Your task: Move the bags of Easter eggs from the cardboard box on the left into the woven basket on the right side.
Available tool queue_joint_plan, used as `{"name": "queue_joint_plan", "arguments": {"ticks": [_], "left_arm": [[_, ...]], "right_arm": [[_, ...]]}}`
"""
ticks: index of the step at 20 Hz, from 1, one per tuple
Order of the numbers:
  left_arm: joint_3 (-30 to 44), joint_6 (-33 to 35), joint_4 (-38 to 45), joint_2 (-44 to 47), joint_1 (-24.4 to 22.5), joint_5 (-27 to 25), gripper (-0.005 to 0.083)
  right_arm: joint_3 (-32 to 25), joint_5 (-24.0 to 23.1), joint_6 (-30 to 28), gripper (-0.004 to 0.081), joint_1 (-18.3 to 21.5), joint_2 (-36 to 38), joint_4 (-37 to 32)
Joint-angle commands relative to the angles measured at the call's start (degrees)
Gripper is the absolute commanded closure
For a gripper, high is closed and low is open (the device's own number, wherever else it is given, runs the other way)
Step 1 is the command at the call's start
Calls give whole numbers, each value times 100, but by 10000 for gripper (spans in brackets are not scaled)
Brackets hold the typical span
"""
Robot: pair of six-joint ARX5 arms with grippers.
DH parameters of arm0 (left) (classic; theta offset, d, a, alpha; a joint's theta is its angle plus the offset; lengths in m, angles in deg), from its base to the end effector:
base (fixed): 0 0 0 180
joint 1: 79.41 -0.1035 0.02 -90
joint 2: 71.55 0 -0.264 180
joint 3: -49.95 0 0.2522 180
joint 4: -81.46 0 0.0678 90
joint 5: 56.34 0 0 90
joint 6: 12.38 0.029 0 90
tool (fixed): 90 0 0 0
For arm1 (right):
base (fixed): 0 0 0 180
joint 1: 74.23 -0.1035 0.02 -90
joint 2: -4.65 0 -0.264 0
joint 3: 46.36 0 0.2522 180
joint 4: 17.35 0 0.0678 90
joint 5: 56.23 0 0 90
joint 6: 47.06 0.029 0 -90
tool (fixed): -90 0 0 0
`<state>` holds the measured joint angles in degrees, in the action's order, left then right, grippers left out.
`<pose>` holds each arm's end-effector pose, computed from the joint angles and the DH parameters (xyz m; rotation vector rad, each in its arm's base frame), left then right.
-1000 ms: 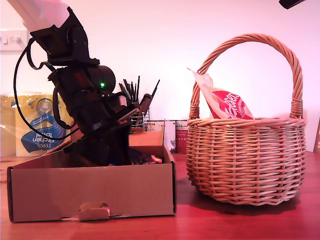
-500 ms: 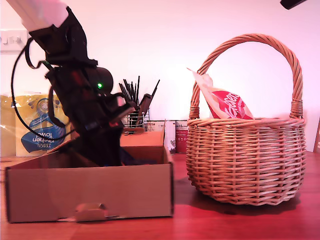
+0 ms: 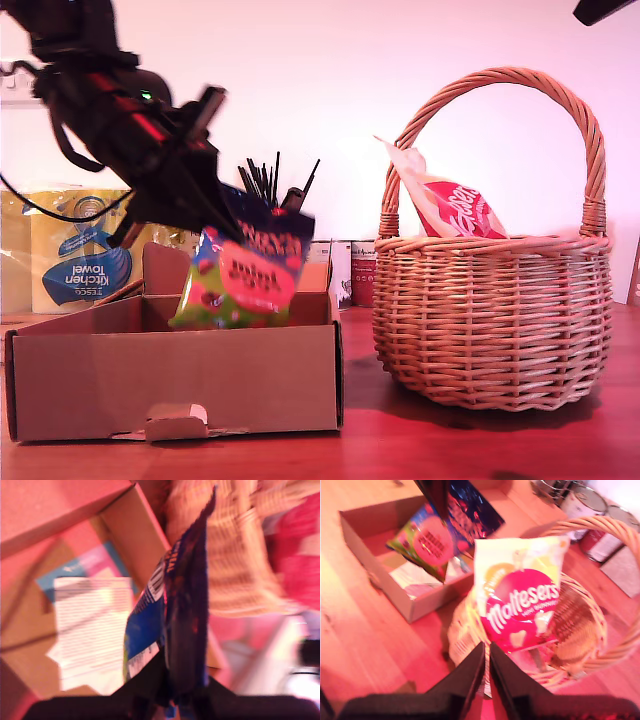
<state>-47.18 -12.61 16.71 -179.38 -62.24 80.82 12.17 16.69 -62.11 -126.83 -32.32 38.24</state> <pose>0.3478 -0.1297 0.2233 -0.3599 1.3344 -0.9466 0.0813 0.0924 0.3015 -0.5937 0.4165 0.6680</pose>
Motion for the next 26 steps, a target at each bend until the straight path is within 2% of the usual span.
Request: {"name": "queue_joint_plan", "arguments": {"ticks": [1, 3, 7, 10, 13, 18, 21, 23, 25, 26], "left_arm": [[44, 2, -15, -81, -42, 299, 798], [44, 2, -50, -81, -101, 708, 798], [44, 2, -184, -81, -101, 1919, 798], [44, 26, -236, -79, 48, 2667, 798], [42, 28, -251, -79, 186, 3458, 798], [9, 31, -101, -11, 525, 4378, 798], [-179, 24, 103, -4, 741, 4358, 797], [-380, -4, 378, -4, 953, 3945, 798], [-605, -577, 1047, -4, 1152, 3265, 798], [-675, -577, 1633, -4, 1272, 2708, 798]], "right_arm": [[-85, -52, 2, 783, -11, 13, -4], [-85, -162, 2, 783, -11, 13, 9], [-85, -474, -4, 783, -9, 15, 170], [-85, -730, -4, 783, 31, 105, 352], [-85, -767, 2, 783, 127, 315, 490], [-85, -903, 2, 783, 271, 697, 540], [-85, -903, 2, 783, 289, 730, 560], [-85, -901, 4, 783, 289, 730, 562], [-85, -898, 4, 783, 289, 730, 557], [-85, -892, 4, 783, 289, 730, 557]]}}
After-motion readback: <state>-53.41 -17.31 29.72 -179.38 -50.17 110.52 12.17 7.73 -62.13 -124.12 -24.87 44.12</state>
